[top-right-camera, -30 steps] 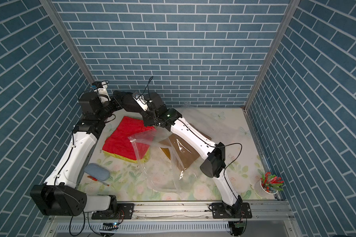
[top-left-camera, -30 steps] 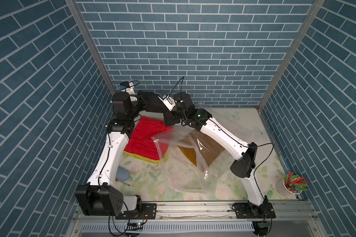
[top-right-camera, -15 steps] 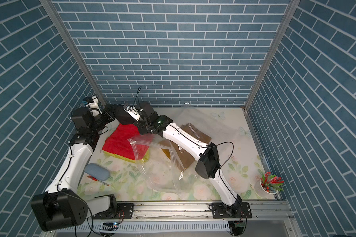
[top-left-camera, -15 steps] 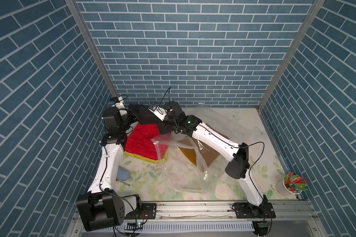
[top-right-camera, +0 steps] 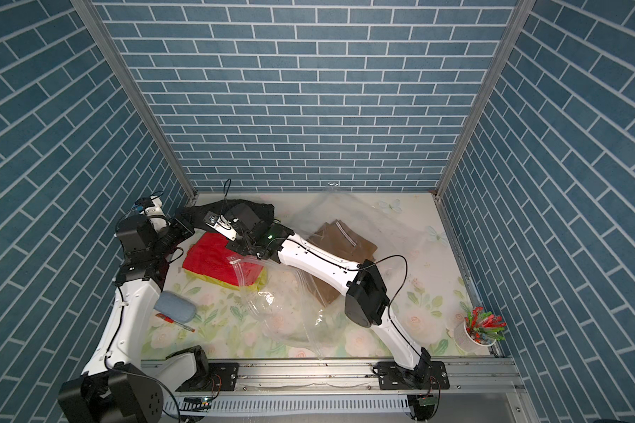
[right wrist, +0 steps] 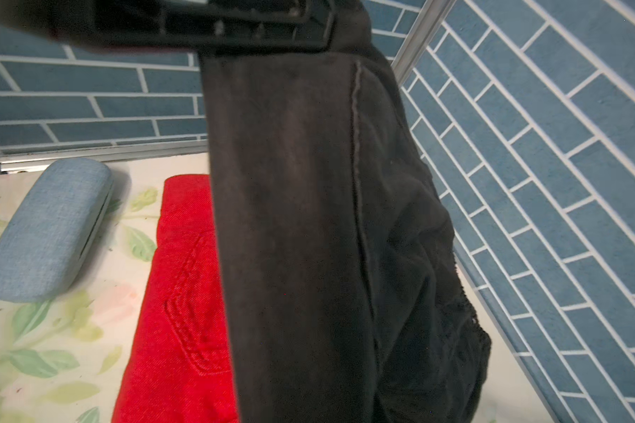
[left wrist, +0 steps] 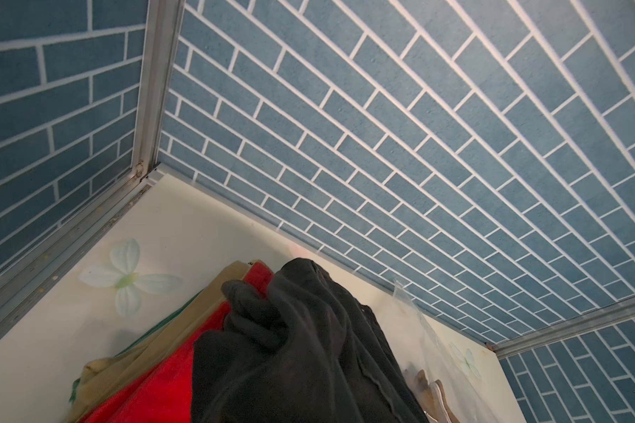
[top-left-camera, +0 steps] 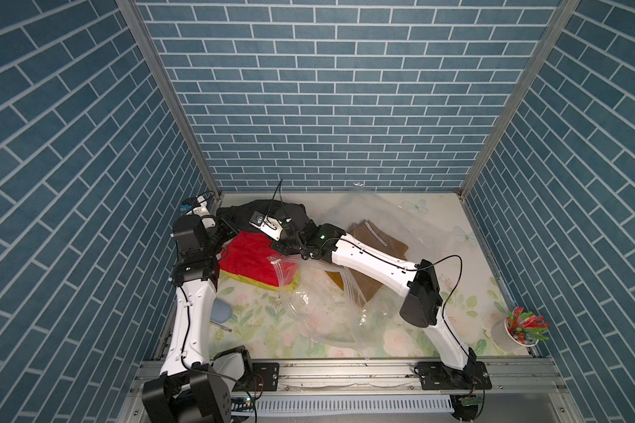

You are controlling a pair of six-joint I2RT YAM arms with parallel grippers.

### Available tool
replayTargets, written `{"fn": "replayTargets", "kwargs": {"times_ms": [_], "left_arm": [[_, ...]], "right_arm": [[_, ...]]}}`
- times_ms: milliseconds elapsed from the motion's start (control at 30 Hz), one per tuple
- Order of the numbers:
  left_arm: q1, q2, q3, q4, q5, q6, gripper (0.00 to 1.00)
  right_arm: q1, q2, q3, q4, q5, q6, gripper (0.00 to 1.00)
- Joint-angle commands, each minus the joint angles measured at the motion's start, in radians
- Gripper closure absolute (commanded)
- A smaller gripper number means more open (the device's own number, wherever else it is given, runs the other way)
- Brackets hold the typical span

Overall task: Take the trousers out of the vacuum bag
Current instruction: Place the trousers at the center of the board.

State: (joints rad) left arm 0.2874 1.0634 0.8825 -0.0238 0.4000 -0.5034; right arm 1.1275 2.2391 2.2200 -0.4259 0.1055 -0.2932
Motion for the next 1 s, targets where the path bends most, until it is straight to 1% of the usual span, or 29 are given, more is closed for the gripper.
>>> {"fn": "replayTargets", "kwargs": {"times_ms": [0,67,133,233,333,400,533,567,600,633,700,733,833,867,900,967], "left_arm": [[0.059,-0.004,-0.034,0.010,-0.165,0.024,1.00],[0.070,-0.014,-0.068,0.009,-0.176,0.006,1.00],[0.081,-0.022,-0.090,0.007,-0.184,-0.006,0.99],[0.090,-0.017,-0.109,-0.008,-0.192,-0.019,0.94],[0.092,-0.014,-0.141,-0.012,-0.180,-0.038,0.86],[0.092,-0.022,-0.166,0.000,-0.162,-0.054,0.77],[0.093,-0.027,-0.180,-0.010,-0.171,-0.061,0.70],[0.093,-0.026,-0.179,-0.016,-0.177,-0.064,0.65],[0.094,-0.023,-0.178,-0.017,-0.181,-0.064,0.61],[0.094,-0.022,-0.178,-0.016,-0.185,-0.064,0.60],[0.095,-0.012,-0.173,-0.013,-0.177,-0.066,0.51],[0.096,-0.007,-0.166,-0.016,-0.172,-0.067,0.43],[0.097,-0.002,-0.145,-0.023,-0.157,-0.066,0.14],[0.096,-0.003,-0.134,-0.030,-0.154,-0.063,0.06],[0.097,-0.006,-0.124,-0.040,-0.154,-0.060,0.01],[0.097,-0.009,-0.092,-0.071,-0.154,-0.046,0.00]], "right_arm": [[0.008,-0.103,-0.034,-0.032,-0.081,0.034,1.00],[0.014,-0.111,-0.061,-0.036,-0.114,0.048,0.99],[0.019,-0.120,-0.093,-0.031,-0.138,0.062,0.96],[0.023,-0.139,-0.150,-0.002,-0.172,0.087,0.89],[0.023,-0.168,-0.209,0.029,-0.175,0.107,0.83],[0.022,-0.195,-0.246,0.047,-0.175,0.120,0.77],[0.017,-0.262,-0.321,0.079,-0.249,0.164,0.59],[0.017,-0.279,-0.337,0.082,-0.269,0.175,0.53],[0.015,-0.293,-0.350,0.085,-0.286,0.183,0.50],[0.015,-0.312,-0.367,0.087,-0.297,0.192,0.47],[0.015,-0.351,-0.409,0.101,-0.310,0.208,0.41],[0.015,-0.376,-0.440,0.114,-0.310,0.217,0.40],[0.011,-0.454,-0.529,0.150,-0.311,0.239,0.32],[0.009,-0.481,-0.555,0.155,-0.314,0.245,0.30],[0.009,-0.504,-0.575,0.159,-0.312,0.250,0.28],[0.011,-0.557,-0.635,0.167,-0.281,0.268,0.25]]}}
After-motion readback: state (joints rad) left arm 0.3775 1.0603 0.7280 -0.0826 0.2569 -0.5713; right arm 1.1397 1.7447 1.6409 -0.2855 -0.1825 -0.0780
